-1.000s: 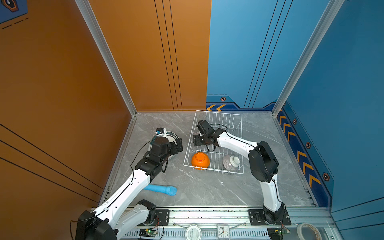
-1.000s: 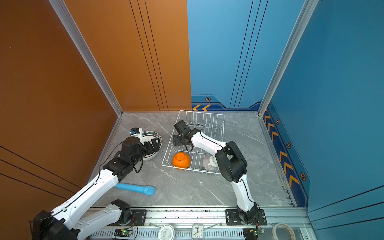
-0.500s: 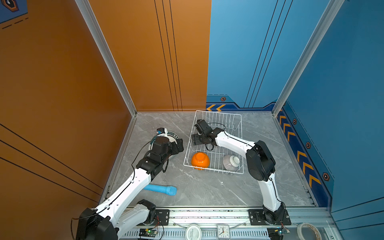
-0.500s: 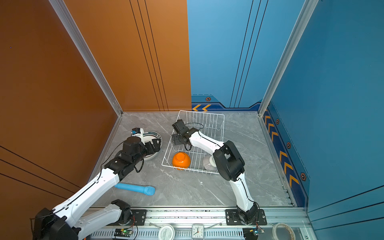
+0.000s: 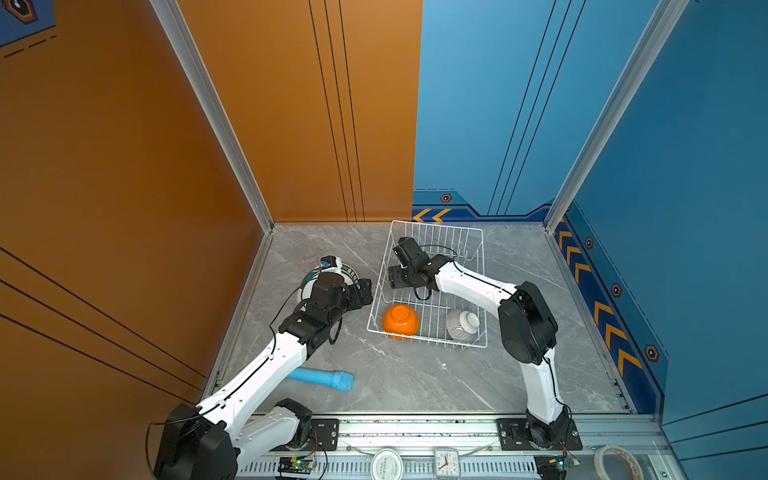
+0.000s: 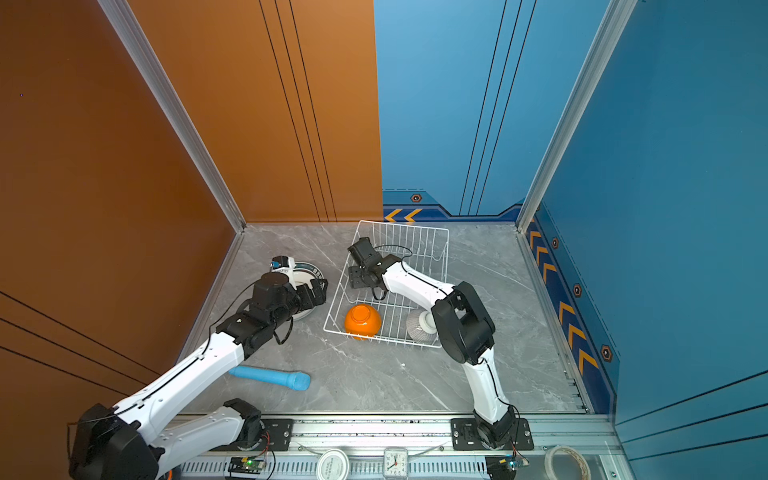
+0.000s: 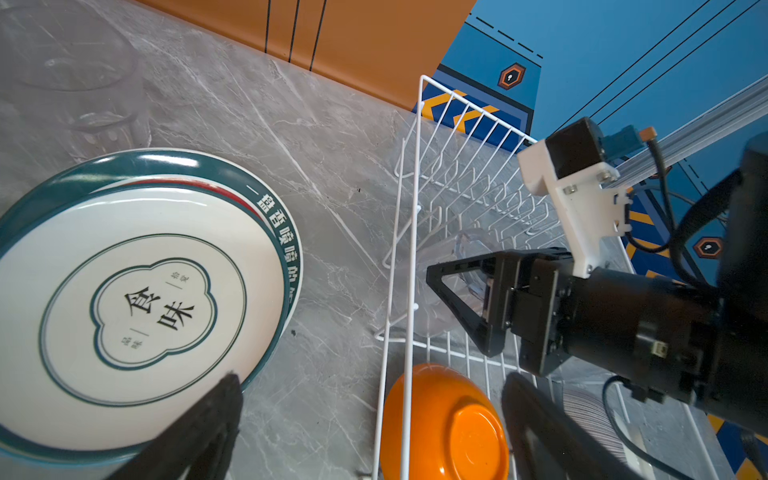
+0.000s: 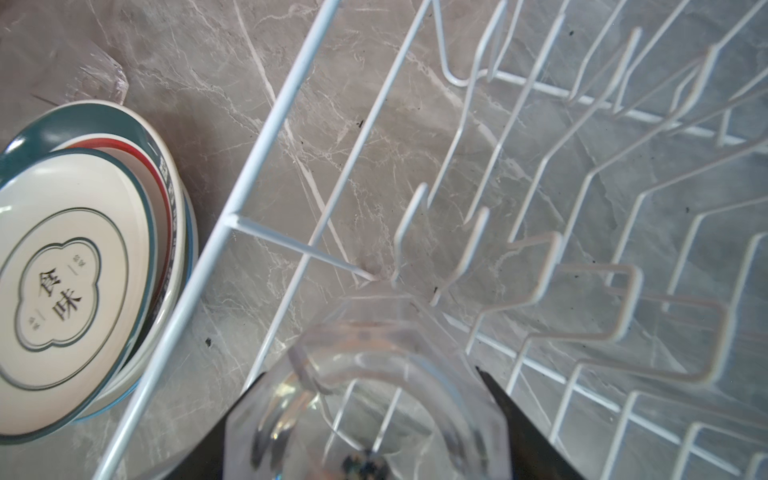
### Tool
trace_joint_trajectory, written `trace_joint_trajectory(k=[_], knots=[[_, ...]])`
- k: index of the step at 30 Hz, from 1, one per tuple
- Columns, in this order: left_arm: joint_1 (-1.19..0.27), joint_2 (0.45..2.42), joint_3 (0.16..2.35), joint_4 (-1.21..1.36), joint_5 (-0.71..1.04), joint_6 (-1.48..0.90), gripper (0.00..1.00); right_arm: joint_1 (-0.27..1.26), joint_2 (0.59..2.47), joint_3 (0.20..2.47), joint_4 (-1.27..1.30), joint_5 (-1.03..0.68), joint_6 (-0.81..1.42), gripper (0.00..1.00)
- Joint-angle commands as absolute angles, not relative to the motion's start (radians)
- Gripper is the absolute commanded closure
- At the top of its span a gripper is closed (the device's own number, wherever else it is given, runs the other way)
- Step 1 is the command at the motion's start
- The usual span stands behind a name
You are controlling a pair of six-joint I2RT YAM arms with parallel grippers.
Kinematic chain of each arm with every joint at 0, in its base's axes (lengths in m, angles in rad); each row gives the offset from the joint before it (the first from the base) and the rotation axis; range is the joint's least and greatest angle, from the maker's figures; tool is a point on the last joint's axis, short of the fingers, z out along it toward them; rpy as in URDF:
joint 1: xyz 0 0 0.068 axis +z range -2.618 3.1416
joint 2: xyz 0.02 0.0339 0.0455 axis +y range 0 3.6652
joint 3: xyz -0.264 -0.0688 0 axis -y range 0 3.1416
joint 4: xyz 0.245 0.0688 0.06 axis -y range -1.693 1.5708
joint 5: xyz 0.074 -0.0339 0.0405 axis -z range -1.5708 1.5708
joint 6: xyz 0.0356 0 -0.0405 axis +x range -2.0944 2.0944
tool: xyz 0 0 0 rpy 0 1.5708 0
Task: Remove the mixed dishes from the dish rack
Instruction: 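Lift the second clear cup with the right gripper while the left gripper approaches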
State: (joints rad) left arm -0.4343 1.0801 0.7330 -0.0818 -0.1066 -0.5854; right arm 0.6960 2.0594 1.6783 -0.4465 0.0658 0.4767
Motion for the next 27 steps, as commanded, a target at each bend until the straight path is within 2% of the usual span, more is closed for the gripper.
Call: trace_joint_trajectory(k=[1,7,18,27], knots=[[-0.444,1.096,0.725,-0.029,-0.057,-0.6,0.02,0.645,1.941,1.651,-0.451,0.004,0.563,0.41],[-0.449,1.118,0.718,0.001,-0.041,-0.58,0.02,0.591,1.841,1.566,-0.394,-0.133,0.656,0.42],[-0.454,1.118,0.691,0.118,0.092,-0.567,0.02,0.576,1.621,1.383,-0.26,-0.253,0.753,0.42],[-0.461,1.144,0.666,0.27,0.178,-0.627,0.02,0.573,1.521,1.261,-0.123,-0.353,0.854,0.41]])
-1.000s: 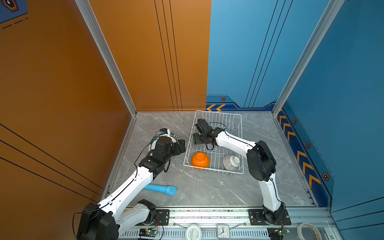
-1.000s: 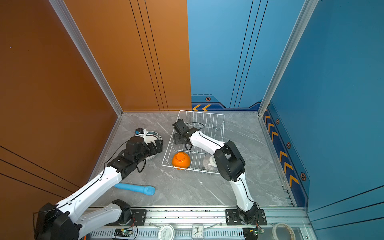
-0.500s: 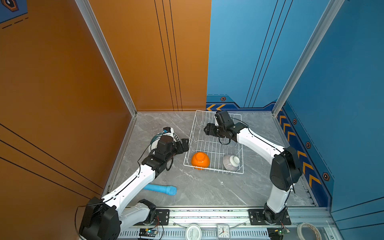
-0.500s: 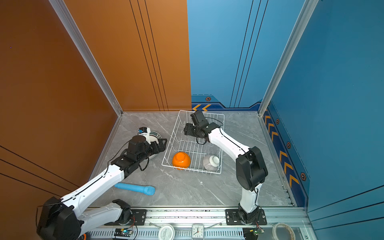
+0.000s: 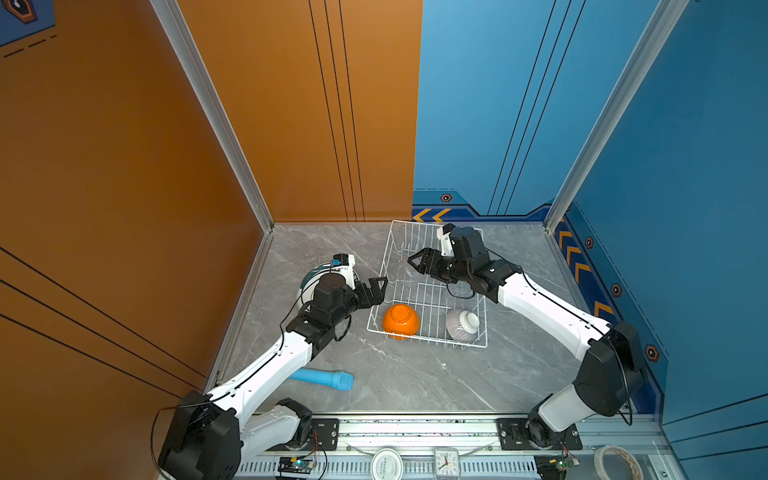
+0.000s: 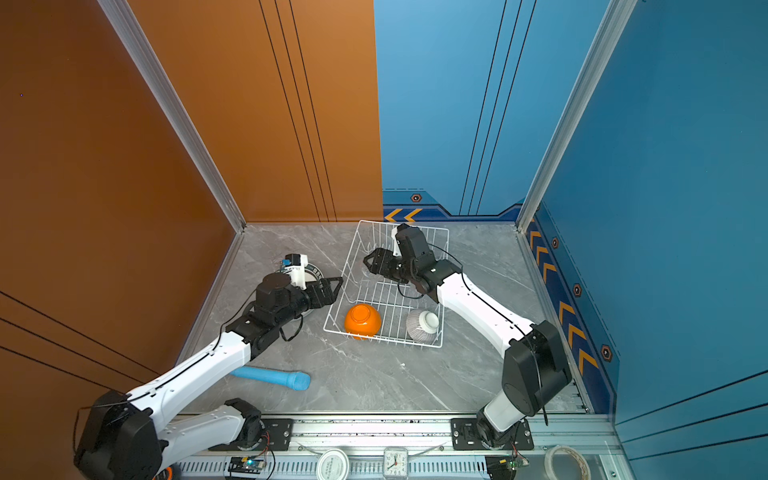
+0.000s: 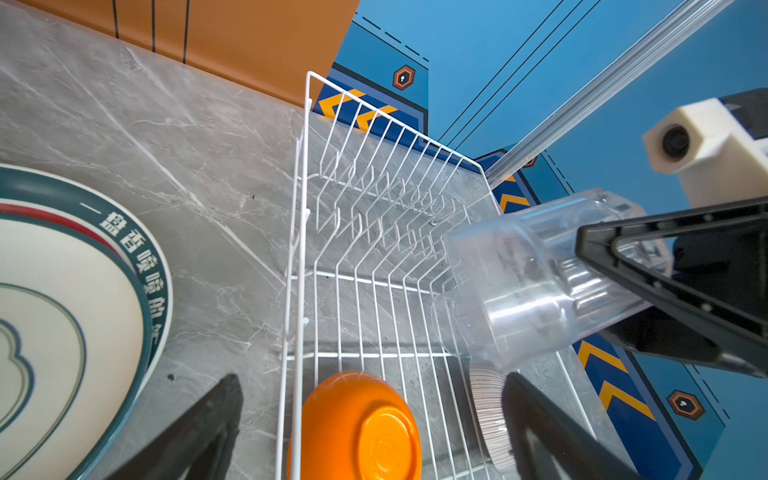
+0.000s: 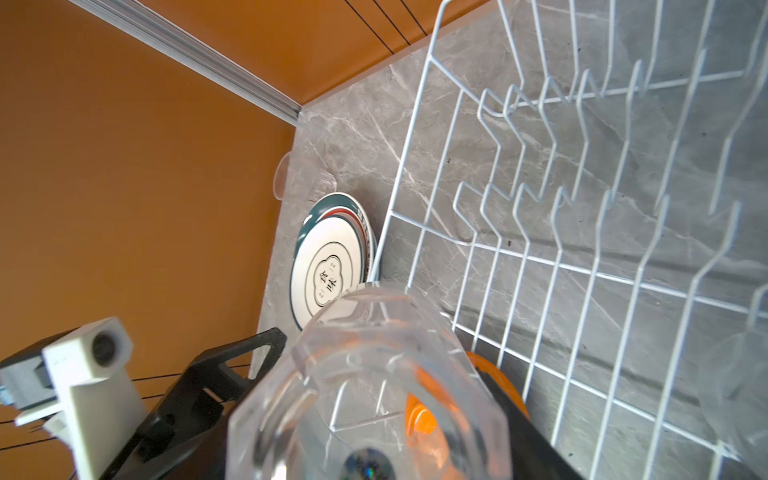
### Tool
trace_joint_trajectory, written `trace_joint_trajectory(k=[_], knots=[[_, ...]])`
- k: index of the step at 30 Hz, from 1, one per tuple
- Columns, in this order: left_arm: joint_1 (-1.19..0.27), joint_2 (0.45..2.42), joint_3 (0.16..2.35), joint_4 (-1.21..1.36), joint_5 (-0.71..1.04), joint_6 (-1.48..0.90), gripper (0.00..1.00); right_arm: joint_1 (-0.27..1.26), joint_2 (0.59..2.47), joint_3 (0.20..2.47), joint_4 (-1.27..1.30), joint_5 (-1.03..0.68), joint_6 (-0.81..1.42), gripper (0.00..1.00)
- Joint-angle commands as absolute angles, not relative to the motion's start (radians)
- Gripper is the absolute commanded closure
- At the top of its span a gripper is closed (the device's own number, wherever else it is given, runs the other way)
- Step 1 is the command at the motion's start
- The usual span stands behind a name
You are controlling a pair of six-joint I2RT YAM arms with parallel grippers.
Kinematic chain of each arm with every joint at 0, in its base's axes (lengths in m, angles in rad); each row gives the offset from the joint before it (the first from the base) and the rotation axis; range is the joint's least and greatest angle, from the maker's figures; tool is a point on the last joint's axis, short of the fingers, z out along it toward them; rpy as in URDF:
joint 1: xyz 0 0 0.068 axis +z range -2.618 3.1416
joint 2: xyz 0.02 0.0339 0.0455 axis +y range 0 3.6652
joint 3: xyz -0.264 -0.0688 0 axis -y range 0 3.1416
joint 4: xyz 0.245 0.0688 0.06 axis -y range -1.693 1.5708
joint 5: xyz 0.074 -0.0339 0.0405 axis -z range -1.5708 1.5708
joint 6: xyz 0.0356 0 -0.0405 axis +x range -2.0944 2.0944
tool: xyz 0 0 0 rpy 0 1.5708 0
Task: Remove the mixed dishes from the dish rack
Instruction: 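Lift the second clear cup with the right gripper while the left gripper approaches, then grasp the second clear cup with the left gripper beside the right gripper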
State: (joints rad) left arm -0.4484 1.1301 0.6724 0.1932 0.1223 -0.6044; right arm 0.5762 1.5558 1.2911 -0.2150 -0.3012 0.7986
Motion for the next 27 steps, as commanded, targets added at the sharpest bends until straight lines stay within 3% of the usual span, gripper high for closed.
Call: trace_joint_trajectory(k=[1,8,18,27], knots=[[-0.462,1.15,0.669,0.28,0.189,-0.633,0.02,0.572,1.515,1.25,-0.112,-0.36,0.865,0.42],[-0.489,1.193,0.676,0.369,0.226,-0.65,0.01,0.57,1.479,1.188,-0.008,-0.421,0.932,0.41],[-0.515,1.267,0.698,0.54,0.337,-0.69,0.34,0.559,1.499,1.151,0.112,-0.515,1.014,0.41],[-0.534,1.284,0.712,0.643,0.399,-0.71,0.46,0.554,1.532,1.137,0.205,-0.57,1.073,0.41]])
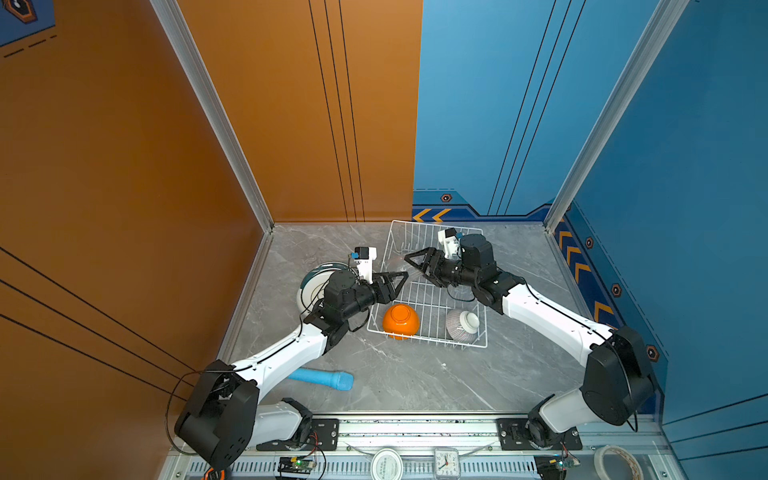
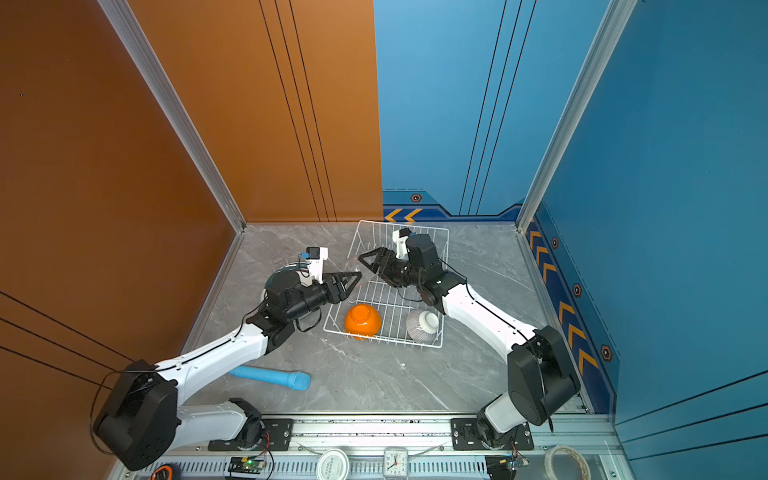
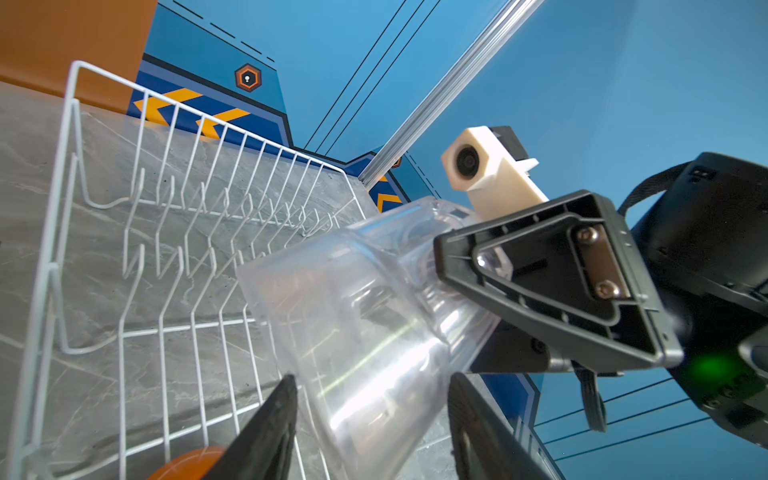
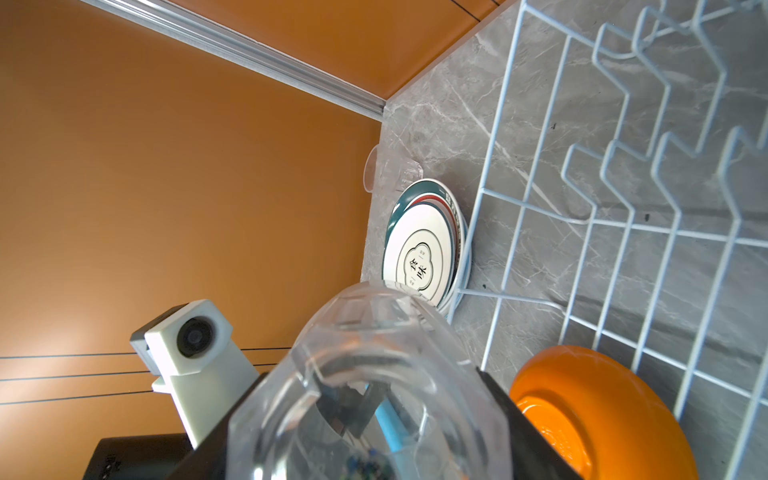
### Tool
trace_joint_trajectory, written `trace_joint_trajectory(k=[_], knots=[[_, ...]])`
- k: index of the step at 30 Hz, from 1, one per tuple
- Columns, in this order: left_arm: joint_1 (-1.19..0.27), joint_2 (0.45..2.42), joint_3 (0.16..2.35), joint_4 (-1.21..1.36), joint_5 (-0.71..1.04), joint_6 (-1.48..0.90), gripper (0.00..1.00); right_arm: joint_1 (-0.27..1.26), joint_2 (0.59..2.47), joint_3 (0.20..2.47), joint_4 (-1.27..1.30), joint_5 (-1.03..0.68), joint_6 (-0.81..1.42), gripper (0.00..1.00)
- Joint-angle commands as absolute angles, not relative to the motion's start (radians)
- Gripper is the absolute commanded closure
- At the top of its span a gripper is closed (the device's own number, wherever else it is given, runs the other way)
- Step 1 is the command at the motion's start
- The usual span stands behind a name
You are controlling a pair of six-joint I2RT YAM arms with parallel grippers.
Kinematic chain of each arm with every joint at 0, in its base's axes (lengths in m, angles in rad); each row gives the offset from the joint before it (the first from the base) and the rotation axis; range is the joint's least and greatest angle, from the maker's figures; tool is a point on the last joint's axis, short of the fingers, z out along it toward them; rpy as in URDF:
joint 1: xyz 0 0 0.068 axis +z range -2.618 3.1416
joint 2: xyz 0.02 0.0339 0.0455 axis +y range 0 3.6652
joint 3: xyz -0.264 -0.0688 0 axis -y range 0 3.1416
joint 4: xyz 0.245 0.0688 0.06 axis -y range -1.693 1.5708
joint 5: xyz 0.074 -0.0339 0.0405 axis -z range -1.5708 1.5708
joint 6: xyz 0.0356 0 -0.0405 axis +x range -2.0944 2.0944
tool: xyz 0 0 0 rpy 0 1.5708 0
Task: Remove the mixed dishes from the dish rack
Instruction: 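Grasp the second clear cup with the left gripper beside the right gripper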
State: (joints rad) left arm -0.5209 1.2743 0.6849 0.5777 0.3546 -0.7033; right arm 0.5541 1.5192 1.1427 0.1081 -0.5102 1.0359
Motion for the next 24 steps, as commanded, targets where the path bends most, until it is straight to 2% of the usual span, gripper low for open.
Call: trace_joint_trajectory(k=[1,7,10,12,13,24], knots=[[-0.534,1.286,0.712,0.658,0.407,-0.712,0.47,0.553,1.535,1.135,0.218,-0.576,1.08,0.41],[-0.545,1.297,0.721,0.693,0.428,-0.705,0.53,0.552,1.552,1.126,0.278,-0.615,1.125,0.41],[-0.546,1.296,0.723,0.694,0.424,-0.702,0.66,0.549,1.551,1.12,0.283,-0.616,1.13,0.41],[-0.546,1.296,0.722,0.695,0.416,-0.703,0.84,0.549,1.548,1.112,0.286,-0.611,1.131,0.4],[-0.546,1.296,0.721,0.695,0.41,-0.704,0.9,0.549,1.548,1.109,0.288,-0.612,1.132,0.4],[-0.548,1.303,0.715,0.695,0.386,-0.707,0.98,0.545,1.543,1.089,0.315,-0.605,1.142,0.3]])
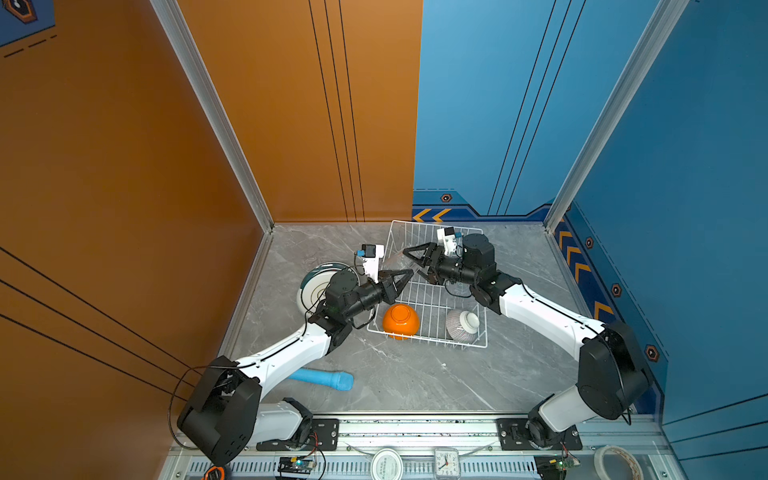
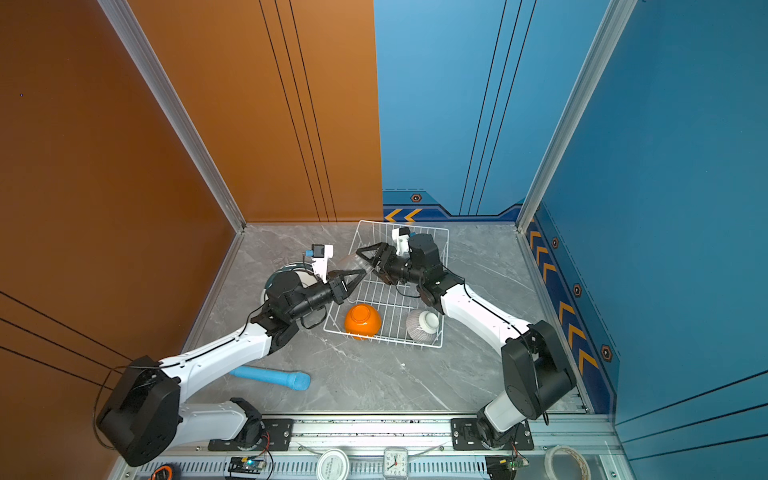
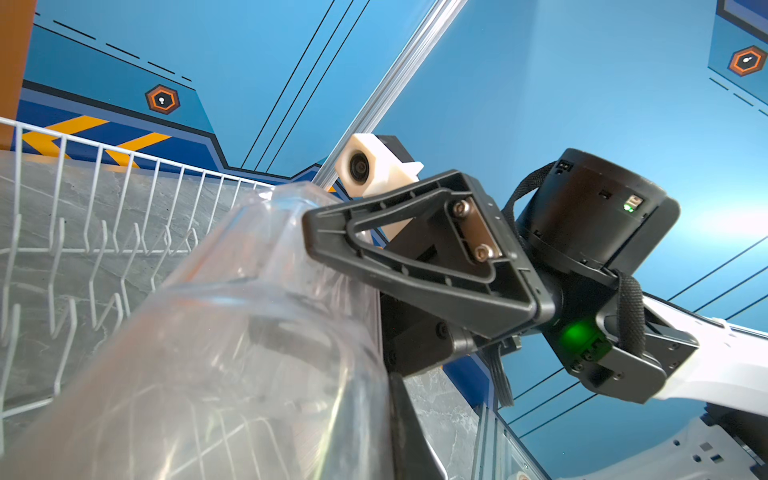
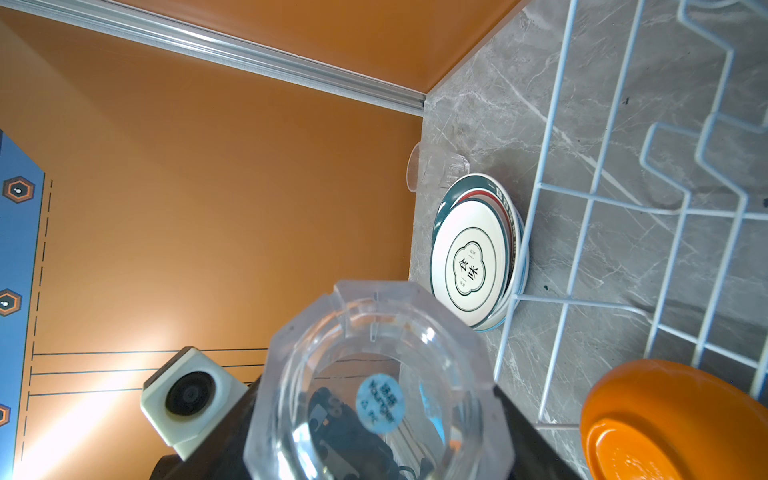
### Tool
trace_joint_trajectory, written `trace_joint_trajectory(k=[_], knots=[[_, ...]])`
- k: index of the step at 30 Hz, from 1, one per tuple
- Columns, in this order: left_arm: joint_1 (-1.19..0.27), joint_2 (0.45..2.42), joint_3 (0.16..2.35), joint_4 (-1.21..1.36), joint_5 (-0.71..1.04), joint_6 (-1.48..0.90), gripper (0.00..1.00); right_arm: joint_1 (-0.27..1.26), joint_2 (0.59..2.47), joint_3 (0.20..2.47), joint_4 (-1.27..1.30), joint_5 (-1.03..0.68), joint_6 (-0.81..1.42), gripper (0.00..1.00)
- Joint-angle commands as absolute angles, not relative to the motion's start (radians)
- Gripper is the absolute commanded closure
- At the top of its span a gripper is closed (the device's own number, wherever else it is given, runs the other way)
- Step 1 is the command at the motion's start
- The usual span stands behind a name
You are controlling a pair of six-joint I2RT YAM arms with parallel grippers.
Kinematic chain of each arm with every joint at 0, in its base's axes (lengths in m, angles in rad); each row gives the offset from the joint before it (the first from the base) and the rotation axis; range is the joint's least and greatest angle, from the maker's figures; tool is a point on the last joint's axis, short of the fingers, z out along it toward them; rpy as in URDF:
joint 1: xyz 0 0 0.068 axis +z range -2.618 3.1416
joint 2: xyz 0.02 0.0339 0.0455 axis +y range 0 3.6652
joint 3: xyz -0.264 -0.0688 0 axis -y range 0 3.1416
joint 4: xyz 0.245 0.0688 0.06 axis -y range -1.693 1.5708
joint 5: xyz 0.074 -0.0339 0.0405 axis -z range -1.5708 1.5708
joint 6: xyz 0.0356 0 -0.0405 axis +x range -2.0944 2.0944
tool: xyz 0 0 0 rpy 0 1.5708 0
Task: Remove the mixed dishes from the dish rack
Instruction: 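Grasp the second clear cup with the left gripper beside the right gripper, then hold the cup with the left gripper while the right gripper releases and withdraws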
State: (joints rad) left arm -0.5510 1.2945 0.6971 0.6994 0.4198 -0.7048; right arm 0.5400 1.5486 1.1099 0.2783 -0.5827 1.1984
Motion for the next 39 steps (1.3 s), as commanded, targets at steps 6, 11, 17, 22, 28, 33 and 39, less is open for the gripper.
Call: trace_joint_trajectory(k=[6,11,17,22,28,33,39], knots=[[-0.547,1.313,0.714,0.695,0.375,-0.709,1.0,0.543,1.536,1.078,0.321,-0.591,1.137,0.28],[-0.547,1.319,0.718,0.694,0.372,-0.709,1.0,0.543,1.53,1.067,0.344,-0.583,1.135,0.23],[-0.547,1.323,0.721,0.695,0.37,-0.711,1.0,0.541,1.524,1.06,0.355,-0.572,1.134,0.21],[-0.547,1.328,0.721,0.694,0.365,-0.715,1.0,0.541,1.516,1.055,0.345,-0.55,1.117,0.18],[-0.548,1.334,0.724,0.694,0.36,-0.715,1.0,0.54,1.49,1.049,0.295,-0.499,1.066,0.15],[-0.546,1.343,0.743,0.644,0.328,-0.706,1.0,0.543,1.446,1.063,0.177,-0.415,0.967,0.11],[-0.528,1.325,0.878,0.261,0.153,-0.555,1.0,0.564,1.367,1.129,-0.13,-0.171,0.747,0.1]])
